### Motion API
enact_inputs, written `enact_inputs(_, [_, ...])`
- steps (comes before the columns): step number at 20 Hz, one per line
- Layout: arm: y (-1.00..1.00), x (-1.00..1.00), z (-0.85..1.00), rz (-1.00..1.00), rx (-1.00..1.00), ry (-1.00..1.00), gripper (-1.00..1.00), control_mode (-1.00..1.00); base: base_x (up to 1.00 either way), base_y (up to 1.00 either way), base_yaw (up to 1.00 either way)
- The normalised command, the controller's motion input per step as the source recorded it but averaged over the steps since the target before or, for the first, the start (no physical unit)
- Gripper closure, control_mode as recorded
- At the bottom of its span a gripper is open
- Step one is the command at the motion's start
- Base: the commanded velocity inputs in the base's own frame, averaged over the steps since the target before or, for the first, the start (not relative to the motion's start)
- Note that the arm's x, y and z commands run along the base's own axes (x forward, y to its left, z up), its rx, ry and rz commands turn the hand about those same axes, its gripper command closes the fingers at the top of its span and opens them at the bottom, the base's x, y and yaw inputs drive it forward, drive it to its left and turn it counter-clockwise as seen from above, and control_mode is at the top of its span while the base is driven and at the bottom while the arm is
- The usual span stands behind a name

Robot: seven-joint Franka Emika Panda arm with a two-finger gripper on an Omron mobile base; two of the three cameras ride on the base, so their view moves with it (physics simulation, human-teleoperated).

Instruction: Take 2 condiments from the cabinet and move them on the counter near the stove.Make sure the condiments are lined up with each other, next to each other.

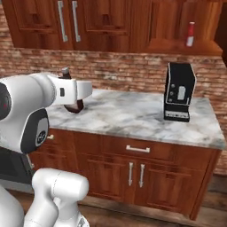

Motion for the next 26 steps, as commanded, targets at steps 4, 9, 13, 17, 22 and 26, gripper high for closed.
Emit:
enact_inputs(4, [0.00, 0.00, 0.00, 0.00, 0.00, 0.00, 1.00, 1.00, -0.12, 1.00, 0.02])
enact_inputs(9, [0.00, 0.00, 0.00, 0.00, 0.00, 0.00, 1.00, 1.00, -0.06, 1.00, 0.01])
enact_inputs(13, [0.00, 0.00, 0.00, 0.00, 0.00, 0.00, 1.00, 1.00, 0.00, 1.00, 0.00])
enact_inputs(17, [0.00, 0.00, 0.00, 0.00, 0.00, 0.00, 1.00, 1.00, 0.00, 0.99, 0.00])
enact_inputs(22, [0.00, 0.00, 0.00, 0.00, 0.00, 0.00, 1.00, 1.00, 0.00, 0.88, 0.00])
enact_inputs(26, [0.00, 0.00, 0.00, 0.00, 0.00, 0.00, 1.00, 1.00, 0.01, 0.68, 0.00])
